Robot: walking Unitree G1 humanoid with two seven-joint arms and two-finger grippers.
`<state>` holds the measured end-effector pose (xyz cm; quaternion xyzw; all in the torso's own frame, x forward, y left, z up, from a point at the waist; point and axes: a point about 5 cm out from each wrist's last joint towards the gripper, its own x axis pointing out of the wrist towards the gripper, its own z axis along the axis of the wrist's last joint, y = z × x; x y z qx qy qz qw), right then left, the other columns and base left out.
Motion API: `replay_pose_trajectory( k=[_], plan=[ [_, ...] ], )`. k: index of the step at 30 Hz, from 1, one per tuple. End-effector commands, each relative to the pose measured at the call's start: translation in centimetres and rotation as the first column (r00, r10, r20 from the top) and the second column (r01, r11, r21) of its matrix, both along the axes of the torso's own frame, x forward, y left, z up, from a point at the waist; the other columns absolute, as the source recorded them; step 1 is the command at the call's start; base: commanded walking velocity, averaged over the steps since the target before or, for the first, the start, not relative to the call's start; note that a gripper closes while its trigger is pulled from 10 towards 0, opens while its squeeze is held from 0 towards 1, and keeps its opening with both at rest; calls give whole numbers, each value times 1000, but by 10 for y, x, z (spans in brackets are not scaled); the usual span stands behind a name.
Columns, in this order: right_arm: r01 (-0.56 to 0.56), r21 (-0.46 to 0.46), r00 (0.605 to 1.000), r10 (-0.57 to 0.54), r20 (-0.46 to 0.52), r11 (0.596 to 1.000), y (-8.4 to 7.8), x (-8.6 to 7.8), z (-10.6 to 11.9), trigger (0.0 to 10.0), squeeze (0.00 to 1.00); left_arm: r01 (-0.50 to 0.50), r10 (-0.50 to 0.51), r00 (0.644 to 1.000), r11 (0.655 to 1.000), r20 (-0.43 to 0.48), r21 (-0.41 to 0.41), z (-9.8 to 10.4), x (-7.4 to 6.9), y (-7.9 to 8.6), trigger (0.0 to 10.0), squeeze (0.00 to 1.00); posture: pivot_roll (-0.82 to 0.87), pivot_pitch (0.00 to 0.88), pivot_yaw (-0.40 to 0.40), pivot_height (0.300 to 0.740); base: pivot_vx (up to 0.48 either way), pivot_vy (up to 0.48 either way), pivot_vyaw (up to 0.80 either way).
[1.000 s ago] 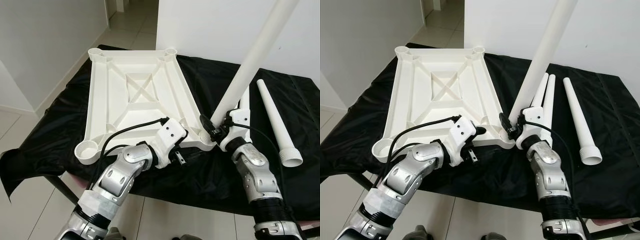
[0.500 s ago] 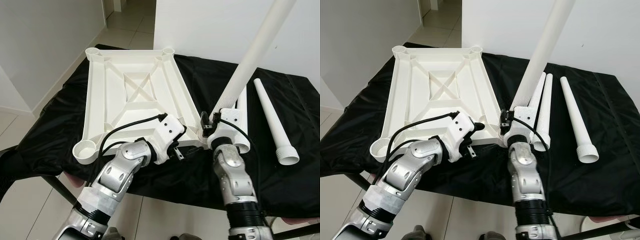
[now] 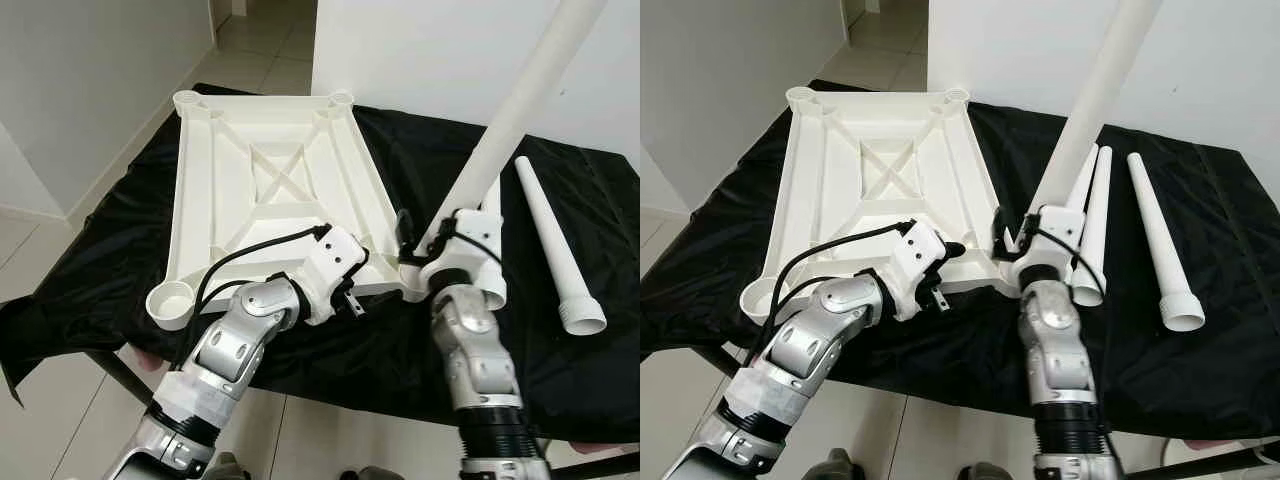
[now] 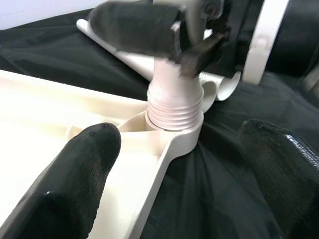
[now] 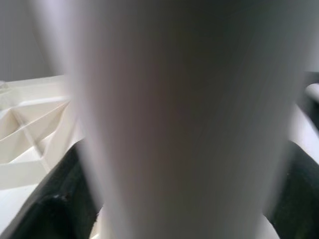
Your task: Building children table
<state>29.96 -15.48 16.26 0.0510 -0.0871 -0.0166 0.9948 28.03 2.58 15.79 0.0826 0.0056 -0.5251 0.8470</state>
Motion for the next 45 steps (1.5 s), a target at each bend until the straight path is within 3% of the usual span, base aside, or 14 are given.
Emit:
replay_pose_trajectory(
  k=[1,5,6,11,13,14,15,23,24,36,37,41,45],
  plan=[
    [-44,-8,999,44,7,999,-4,-3,0,10000,1000,-34,35,999,999,6,-6,0,3,0,10000,0,73,0,-62,740,0,0,0],
    [-107,-35,994,108,10,994,-4,-5,0,10000,1000,-32,32,999,999,6,-7,0,2,-1,10000,0,72,0,-61,740,0,0,0],
    [-230,-125,973,230,-15,965,-9,-7,-4,10000,0,-24,24,1000,1000,5,-11,1,2,-3,10000,0,67,0,-59,740,0,0,0],
    [-330,-170,944,325,-59,928,-13,-8,-10,10000,0,-18,18,1000,1000,4,-11,1,1,-4,10000,0,66,0,-59,740,0,0,0],
    [-437,-198,899,422,-113,877,-17,-8,-17,10000,0,-14,14,1000,1000,1,-11,0,1,-5,10000,0,67,0,-60,740,0,0,0],
    [-437,-198,899,422,-113,877,-17,-8,-17,10000,0,-14,14,1000,1000,1,-11,0,1,-5,10000,0,67,0,-60,740,0,0,0],
    [-513,-197,858,490,-155,836,-20,-8,-21,10000,0,-10,10,1000,1000,1,-9,-1,0,-6,10000,0,68,0,-62,740,0,0,0],
    [-571,-191,819,538,-200,798,-25,-4,-27,10000,0,-1,1,1000,1000,4,-1,-2,-2,-6,10000,0,74,0,-64,740,0,0,0],
    [-578,-195,814,543,-207,792,-27,-3,-28,0,0,-1,1,1000,1000,4,-1,-2,-2,-6,10000,0,74,0,-64,740,0,0,0],
    [-559,-164,823,521,-226,812,-41,0,-33,0,0,-8,8,1000,1000,7,-9,0,-1,-7,10000,0,74,0,-62,740,0,0,0],
    [-539,-155,836,504,-217,828,-41,1,-32,10000,0,-8,8,1000,1000,8,-9,1,-1,-7,10000,0,70,0,-60,740,0,0,0],
    [-526,-149,844,493,-211,837,-41,2,-31,10000,0,-8,8,1000,1000,8,-9,1,0,-7,10000,0,70,0,-60,740,0,0,0],
    [-436,-121,890,408,-202,892,-32,3,-31,10000,0,-14,14,1000,1000,8,-9,0,1,-7,10000,0,67,0,-65,740,0,0,0]
  ],
)
